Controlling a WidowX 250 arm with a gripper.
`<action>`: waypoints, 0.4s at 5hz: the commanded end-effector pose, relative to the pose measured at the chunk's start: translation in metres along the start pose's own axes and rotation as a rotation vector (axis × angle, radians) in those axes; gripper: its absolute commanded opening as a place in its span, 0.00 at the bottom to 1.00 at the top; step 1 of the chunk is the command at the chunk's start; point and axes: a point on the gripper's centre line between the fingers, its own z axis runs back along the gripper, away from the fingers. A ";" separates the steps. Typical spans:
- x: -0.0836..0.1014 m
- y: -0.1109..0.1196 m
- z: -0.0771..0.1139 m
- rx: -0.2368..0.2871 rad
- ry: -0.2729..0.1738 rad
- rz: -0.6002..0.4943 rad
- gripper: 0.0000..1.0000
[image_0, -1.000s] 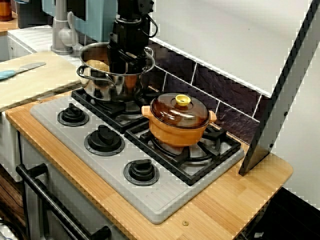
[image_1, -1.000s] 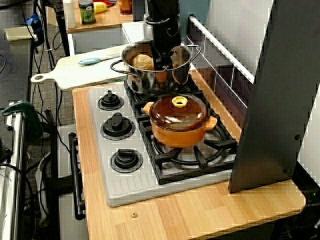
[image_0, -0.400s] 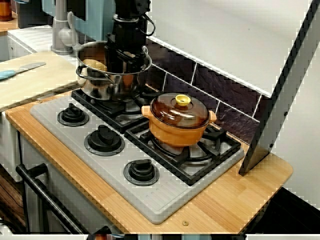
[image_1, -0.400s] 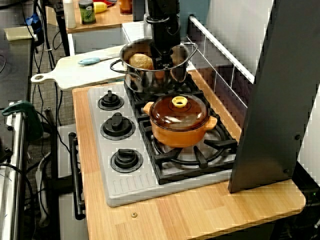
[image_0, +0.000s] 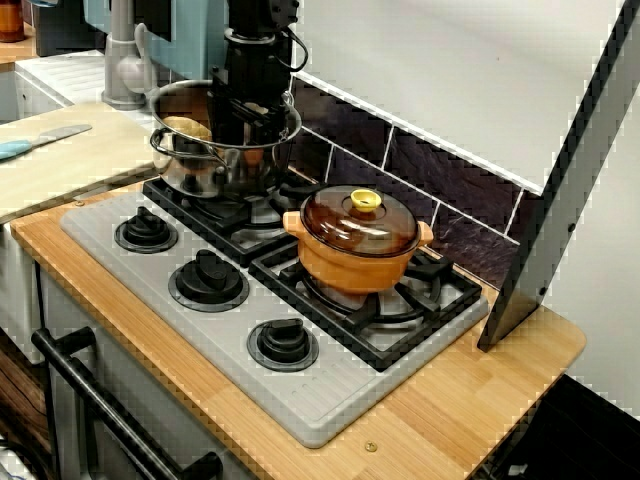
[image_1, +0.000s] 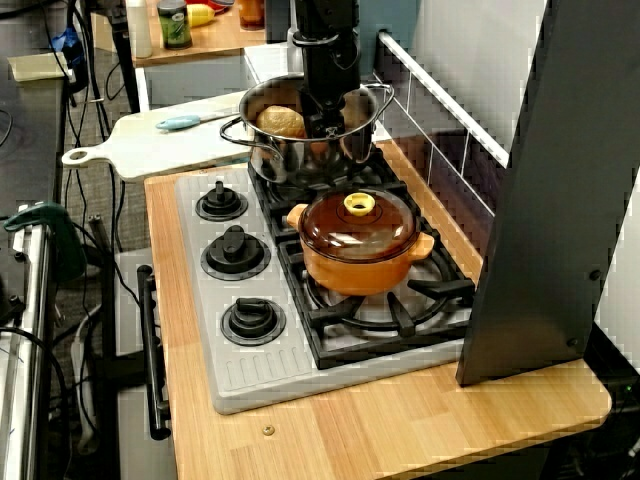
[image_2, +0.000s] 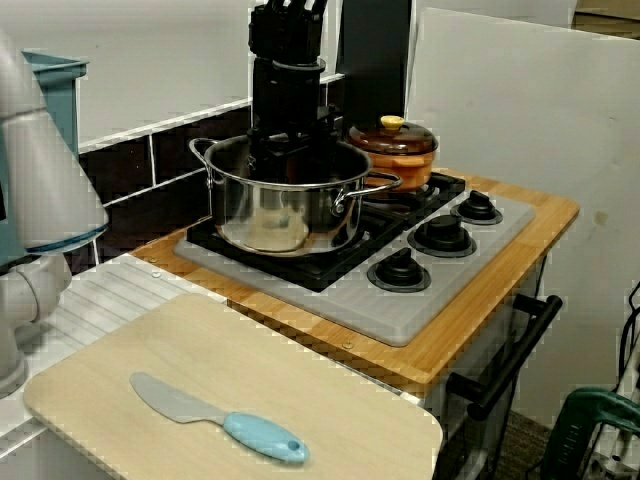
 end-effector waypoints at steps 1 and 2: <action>0.001 0.003 0.011 -0.006 -0.033 -0.009 0.00; 0.001 0.004 0.012 -0.011 -0.030 -0.011 0.00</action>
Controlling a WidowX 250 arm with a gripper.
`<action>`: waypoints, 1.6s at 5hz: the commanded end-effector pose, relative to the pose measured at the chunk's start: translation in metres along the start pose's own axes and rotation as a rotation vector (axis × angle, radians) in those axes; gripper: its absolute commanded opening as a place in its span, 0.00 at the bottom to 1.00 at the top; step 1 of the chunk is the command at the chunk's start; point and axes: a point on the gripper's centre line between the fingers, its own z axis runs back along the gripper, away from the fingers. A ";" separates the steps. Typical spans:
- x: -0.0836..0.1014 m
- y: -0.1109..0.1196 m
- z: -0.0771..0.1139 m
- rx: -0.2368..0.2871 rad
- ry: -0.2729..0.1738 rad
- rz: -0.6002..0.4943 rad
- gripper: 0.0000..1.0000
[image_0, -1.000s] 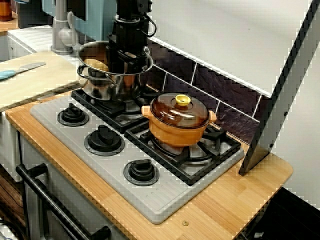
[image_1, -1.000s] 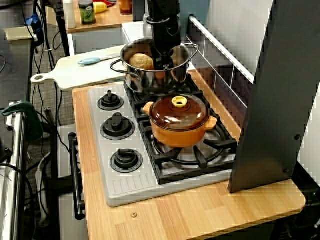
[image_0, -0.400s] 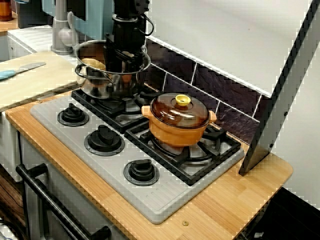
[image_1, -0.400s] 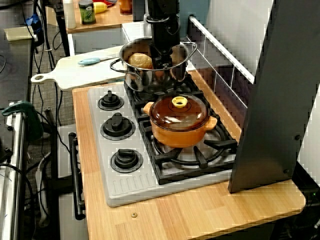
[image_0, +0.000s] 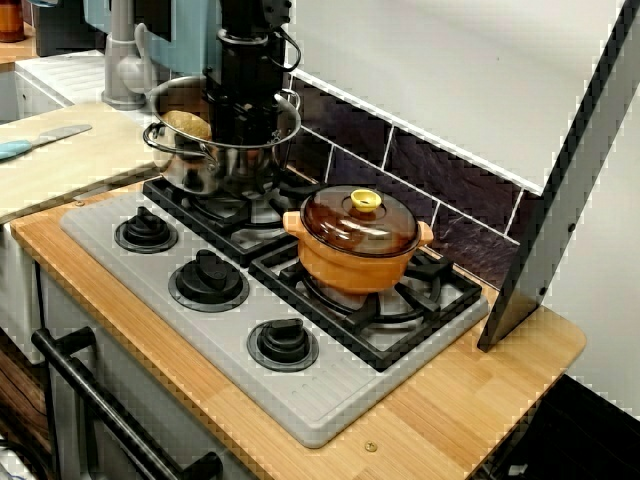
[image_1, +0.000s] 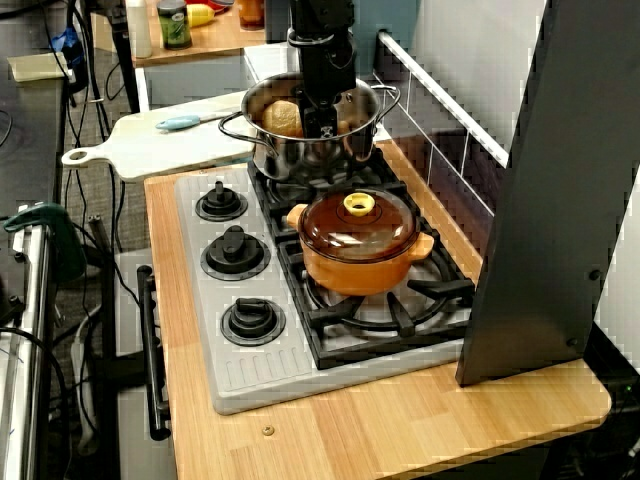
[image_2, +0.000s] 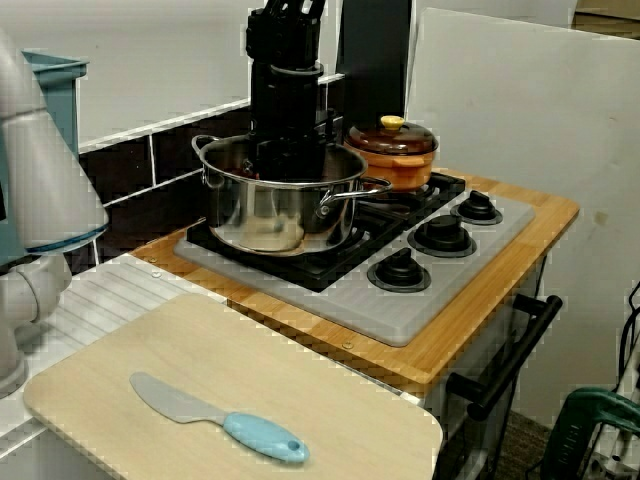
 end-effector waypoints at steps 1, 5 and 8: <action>0.003 0.002 0.016 -0.004 -0.022 -0.002 0.00; 0.002 0.007 0.030 -0.033 -0.018 -0.027 1.00; 0.009 0.007 0.044 -0.034 0.008 -0.028 1.00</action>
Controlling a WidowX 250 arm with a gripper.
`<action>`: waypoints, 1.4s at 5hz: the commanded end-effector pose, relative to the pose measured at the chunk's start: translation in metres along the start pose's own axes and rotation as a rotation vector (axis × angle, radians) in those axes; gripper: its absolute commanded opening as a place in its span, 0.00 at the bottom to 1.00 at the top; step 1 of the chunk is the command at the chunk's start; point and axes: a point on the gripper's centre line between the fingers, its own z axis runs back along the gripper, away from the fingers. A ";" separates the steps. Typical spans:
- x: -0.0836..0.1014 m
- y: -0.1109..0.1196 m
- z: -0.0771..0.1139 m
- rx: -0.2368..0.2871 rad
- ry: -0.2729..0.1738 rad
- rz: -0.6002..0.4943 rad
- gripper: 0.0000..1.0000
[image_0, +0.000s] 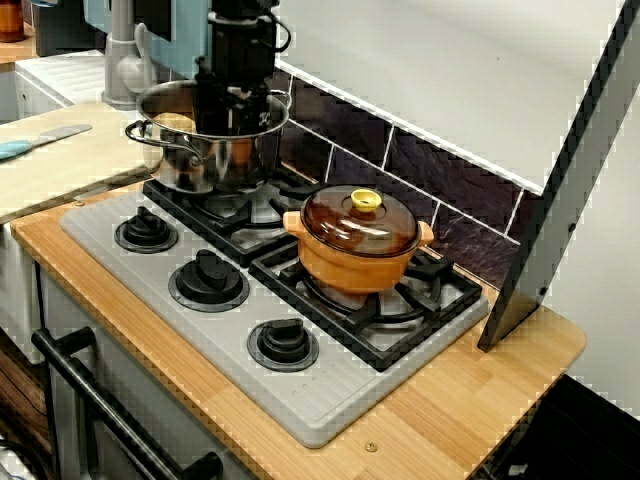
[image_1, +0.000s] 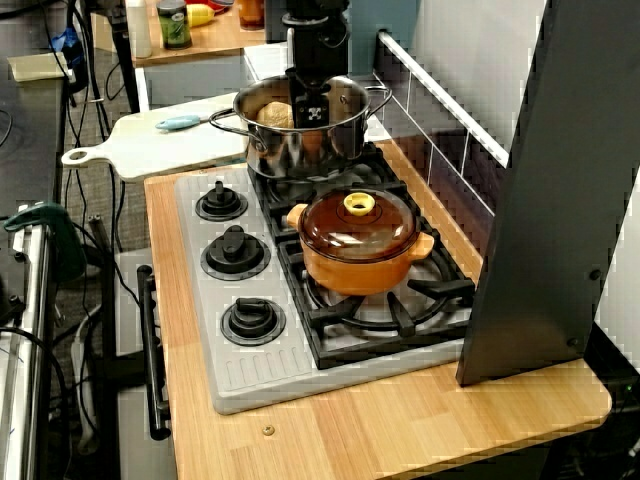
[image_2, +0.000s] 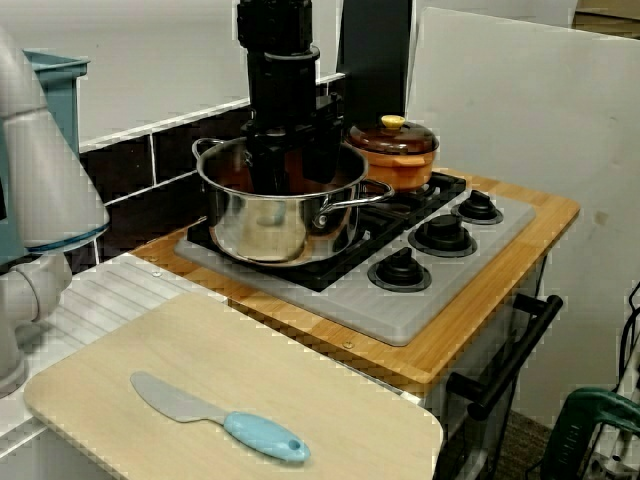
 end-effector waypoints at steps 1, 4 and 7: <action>0.018 0.000 0.037 0.023 -0.020 0.001 1.00; 0.022 0.014 0.027 0.119 -0.027 -0.123 1.00; 0.007 0.021 0.033 0.099 -0.076 -0.143 1.00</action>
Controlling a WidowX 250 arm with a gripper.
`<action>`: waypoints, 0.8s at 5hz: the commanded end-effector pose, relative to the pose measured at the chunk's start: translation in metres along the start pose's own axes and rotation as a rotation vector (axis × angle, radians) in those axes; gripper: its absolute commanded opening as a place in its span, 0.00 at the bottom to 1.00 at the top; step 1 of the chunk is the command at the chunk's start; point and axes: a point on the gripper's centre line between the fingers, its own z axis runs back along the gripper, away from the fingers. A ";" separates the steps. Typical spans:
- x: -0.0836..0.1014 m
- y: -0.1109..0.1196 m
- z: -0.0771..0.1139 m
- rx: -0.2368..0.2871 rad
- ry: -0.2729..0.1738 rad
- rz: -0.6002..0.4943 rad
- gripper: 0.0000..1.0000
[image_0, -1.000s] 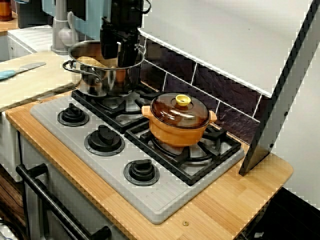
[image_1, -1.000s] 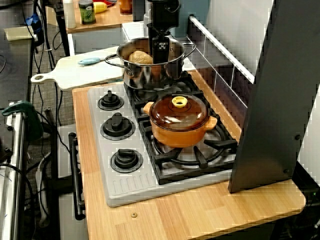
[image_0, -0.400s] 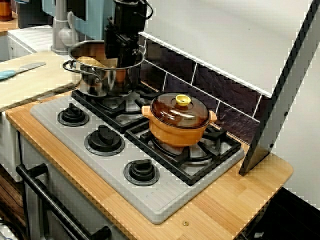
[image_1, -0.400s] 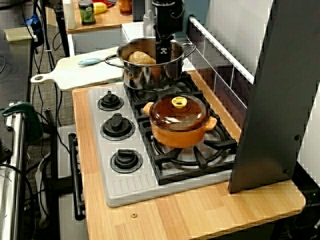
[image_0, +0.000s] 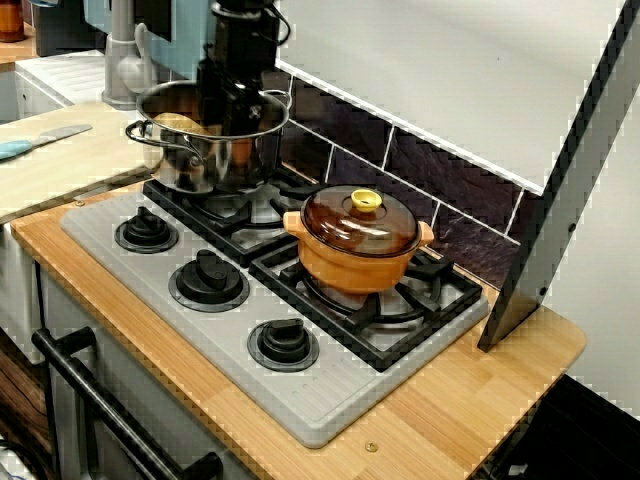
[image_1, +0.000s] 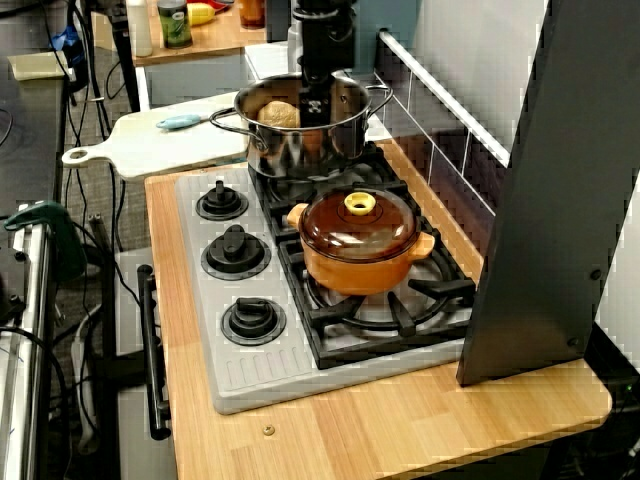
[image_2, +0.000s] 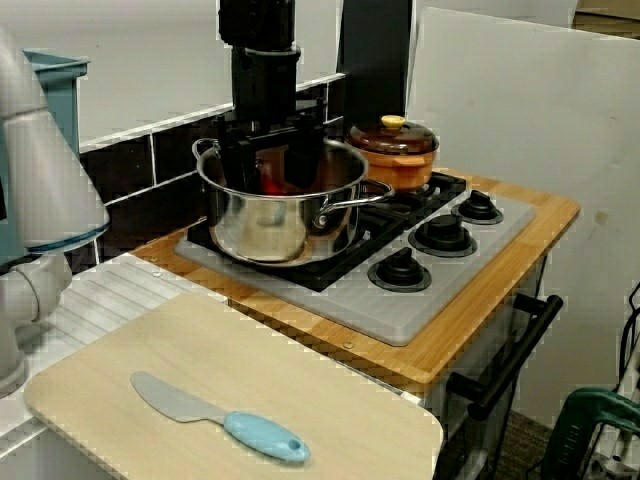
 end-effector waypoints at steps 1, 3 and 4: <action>-0.002 0.008 0.029 0.004 -0.076 0.010 1.00; -0.005 0.004 0.034 -0.039 -0.094 0.000 1.00; -0.003 0.000 0.034 -0.041 -0.095 0.005 1.00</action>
